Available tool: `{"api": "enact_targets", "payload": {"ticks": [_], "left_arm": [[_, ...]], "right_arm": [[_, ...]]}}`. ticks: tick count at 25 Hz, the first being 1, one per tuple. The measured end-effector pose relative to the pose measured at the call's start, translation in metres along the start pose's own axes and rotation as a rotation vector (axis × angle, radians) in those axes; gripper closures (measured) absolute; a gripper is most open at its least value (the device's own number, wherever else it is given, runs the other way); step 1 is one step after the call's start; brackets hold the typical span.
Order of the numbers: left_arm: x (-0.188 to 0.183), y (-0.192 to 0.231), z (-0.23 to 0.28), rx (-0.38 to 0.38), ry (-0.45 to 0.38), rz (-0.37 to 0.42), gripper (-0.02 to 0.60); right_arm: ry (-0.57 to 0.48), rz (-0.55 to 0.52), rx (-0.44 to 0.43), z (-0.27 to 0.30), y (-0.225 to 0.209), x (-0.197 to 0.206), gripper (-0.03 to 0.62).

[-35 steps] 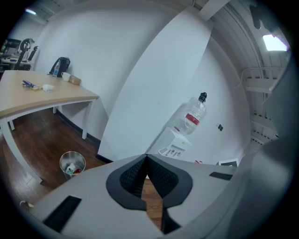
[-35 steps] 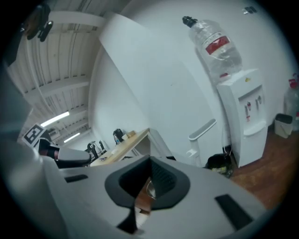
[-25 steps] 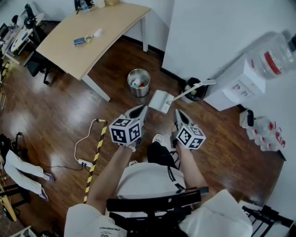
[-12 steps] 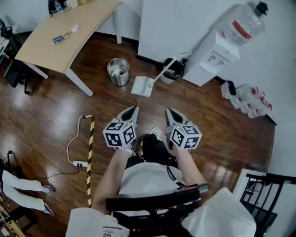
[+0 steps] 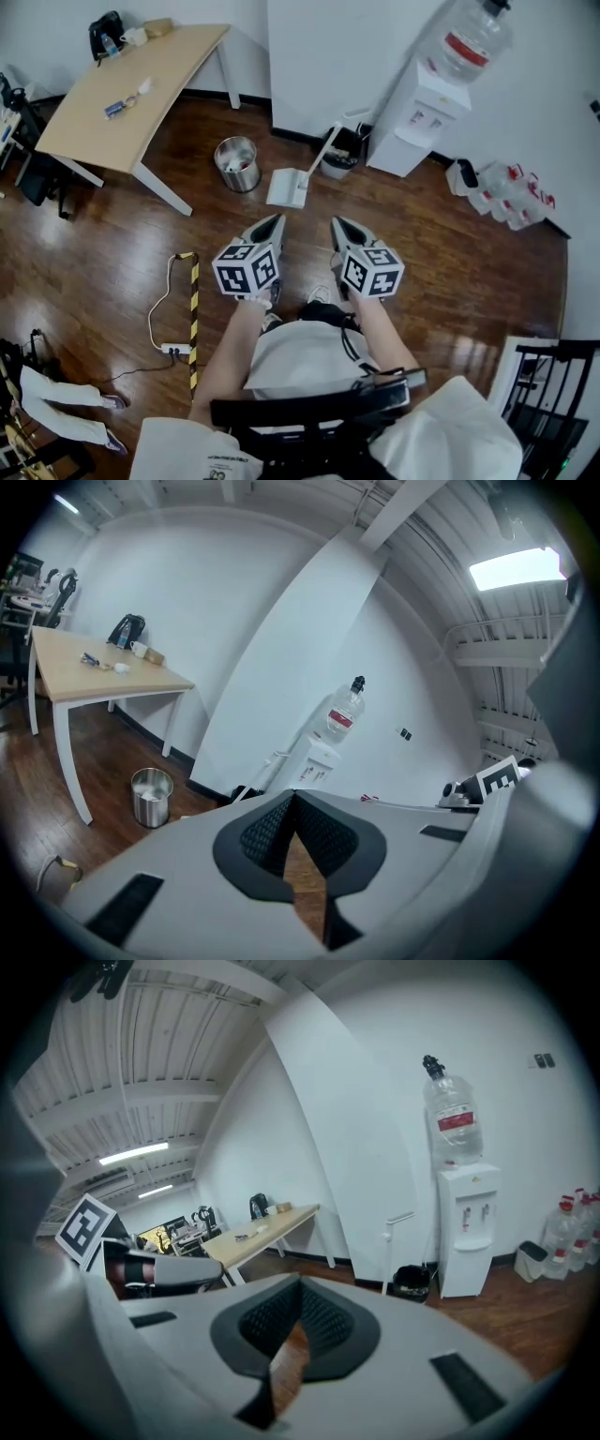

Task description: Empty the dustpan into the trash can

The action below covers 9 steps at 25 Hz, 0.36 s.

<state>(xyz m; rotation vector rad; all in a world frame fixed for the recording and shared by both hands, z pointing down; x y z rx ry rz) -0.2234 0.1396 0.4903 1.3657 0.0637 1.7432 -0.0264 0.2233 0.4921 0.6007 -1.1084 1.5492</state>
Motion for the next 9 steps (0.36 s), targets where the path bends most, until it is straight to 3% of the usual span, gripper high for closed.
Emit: {"api": "enact_targets", "payload": {"ticks": [9], "left_arm": [[-0.010, -0.006, 0.022, 0.000, 0.007, 0.011, 0.594]], "right_arm": [[0.000, 0.037, -0.024, 0.011, -0.017, -0.008, 0.592]]}}
Point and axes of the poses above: the fingertips, and each gripper's own axes: z forward along the fingers, y to its left, x out of its underside, the point moved 9 cm from there along -z, backward along the fingers, and after that the axes turned 2 degrees about y, right-handed, at the moved point
